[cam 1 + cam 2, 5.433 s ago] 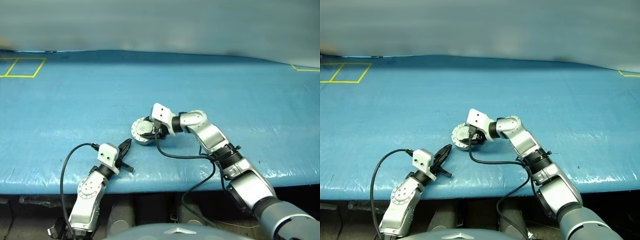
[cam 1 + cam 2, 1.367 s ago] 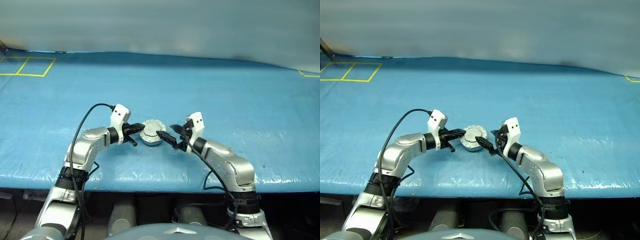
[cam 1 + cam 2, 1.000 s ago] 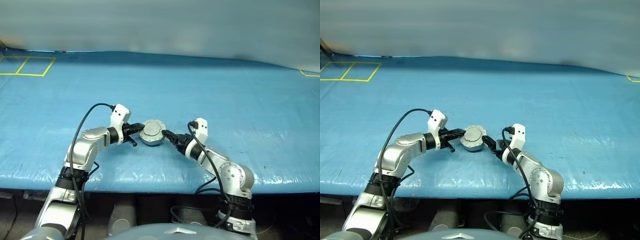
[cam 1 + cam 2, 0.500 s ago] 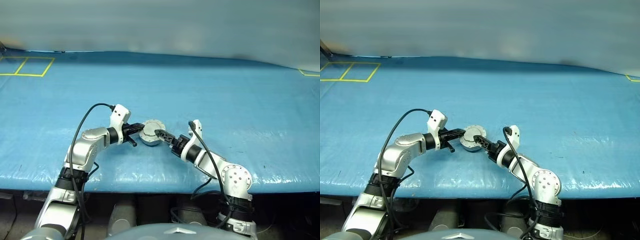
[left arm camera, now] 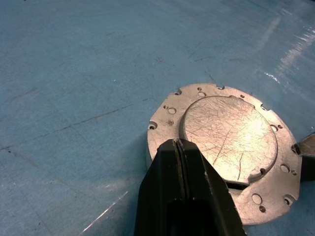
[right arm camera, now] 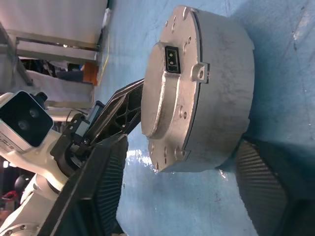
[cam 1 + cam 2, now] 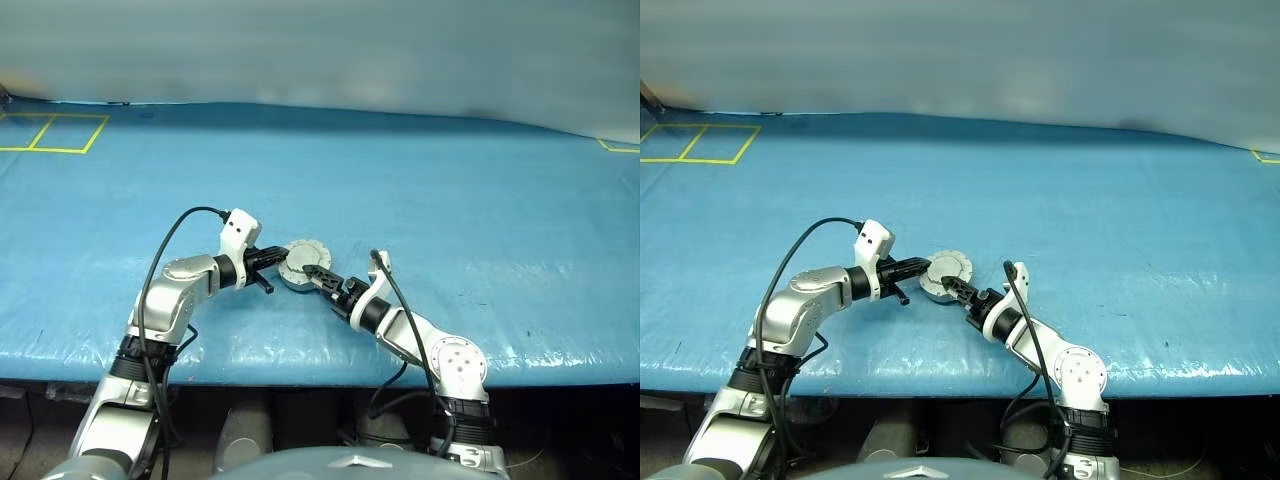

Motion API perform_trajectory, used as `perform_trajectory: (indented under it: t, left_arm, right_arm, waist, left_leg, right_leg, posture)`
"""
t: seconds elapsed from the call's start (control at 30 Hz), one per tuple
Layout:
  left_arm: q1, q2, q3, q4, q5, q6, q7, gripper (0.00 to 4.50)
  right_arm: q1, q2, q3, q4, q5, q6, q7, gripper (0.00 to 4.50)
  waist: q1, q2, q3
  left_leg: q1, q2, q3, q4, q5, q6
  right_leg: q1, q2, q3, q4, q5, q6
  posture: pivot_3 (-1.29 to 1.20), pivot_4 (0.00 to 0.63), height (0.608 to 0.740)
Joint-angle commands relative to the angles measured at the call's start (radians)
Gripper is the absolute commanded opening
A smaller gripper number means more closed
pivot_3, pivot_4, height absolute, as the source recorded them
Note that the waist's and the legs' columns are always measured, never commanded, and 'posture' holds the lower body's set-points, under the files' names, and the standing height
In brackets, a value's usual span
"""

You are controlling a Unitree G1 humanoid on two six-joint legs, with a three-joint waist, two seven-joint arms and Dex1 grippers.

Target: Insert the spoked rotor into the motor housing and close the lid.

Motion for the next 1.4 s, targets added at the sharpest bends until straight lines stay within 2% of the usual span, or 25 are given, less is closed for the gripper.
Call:
perform_trajectory:
  t: [0.03, 0.13, 0.17, 0.53, 0.87, 1.27, 1.3, 1.4]
  left_arm:
    - [0.028, -0.002, -0.039, 0.024, 0.017, 0.023, -0.003, 0.0]
    - [0.031, -0.002, -0.04, 0.028, 0.018, 0.02, -0.004, 0.0]
    - [0.032, -0.003, -0.04, 0.029, 0.019, 0.019, -0.005, 0.0]
    - [0.028, -0.009, -0.044, 0.04, 0.024, 0.014, -0.011, 0.0]
    - [0.023, -0.01, -0.049, 0.043, 0.027, 0.015, -0.013, 0.0]
    - [0.036, -0.005, -0.051, 0.034, 0.029, 0.016, -0.013, 0.0]
    - [0.037, -0.005, -0.05, 0.034, 0.029, 0.016, -0.013, 0.0]
    - [0.037, -0.004, -0.048, 0.03, 0.029, 0.019, -0.012, 0.0]
  right_arm:
    - [0.028, 0.109, 0.039, -0.027, 0.065, -0.011, -0.002, 2.29]
    - [0.049, 0.094, 0.061, -0.034, 0.079, -0.011, -0.011, 1.29]
    - [0.054, 0.09, 0.067, -0.034, 0.083, -0.014, -0.014, 1.22]
    - [0.076, 0.094, 0.087, -0.037, 0.068, -0.105, -0.044, 1.22]
    - [0.083, 0.089, 0.088, -0.04, 0.117, -0.187, -0.045, 1.22]
    - [0.073, 0.084, 0.113, -0.038, 0.042, -0.243, -0.007, 1.22]
    - [0.072, 0.087, 0.111, -0.036, 0.04, -0.251, -0.004, 1.96]
    - [0.061, 0.099, 0.102, -0.027, 0.046, -0.285, -0.011, 2.92]
  waist:
    - [0.0, 0.0, 0.0]
    - [0.0, 0.0, 0.0]
    - [0.0, 0.0, 0.0]
    - [-0.001, 0.0, 0.0]
    - [-0.001, 0.0, 0.0]
    - [-0.002, 0.0, 0.0]
    - [-0.002, 0.0, 0.0]
    - [0.0, 0.0, 0.0]
  left_leg:
    - [0.0, 0.0, 0.0, 0.0, 0.0, 0.0]
    - [0.0, 0.0, 0.0, -0.001, 0.0, 0.0]
    - [0.0, 0.0, 0.0, -0.001, 0.0, 0.0]
    - [0.0, 0.0, 0.0, -0.001, 0.0, 0.0]
    - [0.0, 0.0, 0.0, -0.001, 0.0, 0.0]
    - [0.0, 0.0, 0.0, -0.001, 0.0, 0.0]
    - [0.0, 0.0, 0.0, -0.001, 0.0, 0.0]
    - [-0.001, 0.0, 0.0, -0.001, 0.0, 0.0]
  right_leg:
    - [0.0, 0.0, 0.0, 0.0, 0.0, 0.0]
    - [0.0, 0.0, 0.0, 0.0, 0.0, 0.0]
    - [0.0, 0.0, 0.0, 0.0, 0.0, 0.0]
    - [-0.003, 0.0, 0.0, -0.001, 0.0, 0.0]
    - [-0.003, 0.0, 0.001, -0.001, 0.0, 0.0]
    - [-0.003, 0.0, 0.001, 0.0, 0.0, 0.0]
    - [-0.004, 0.0, 0.001, 0.0, 0.0, 0.0]
    - [-0.004, 0.0, 0.002, 0.0, 0.0, 0.0]
  posture:
    - [0.0, 0.15, 0.74]
    - [0.0, 0.15, 0.74]
    - [0.0, 0.15, 0.74]
    - [0.0, 0.15, 0.74]
    - [0.0, 0.15, 0.74]
    - [0.0, 0.15, 0.74]
    - [0.0, 0.15, 0.74]
    - [0.0, 0.15, 0.74]
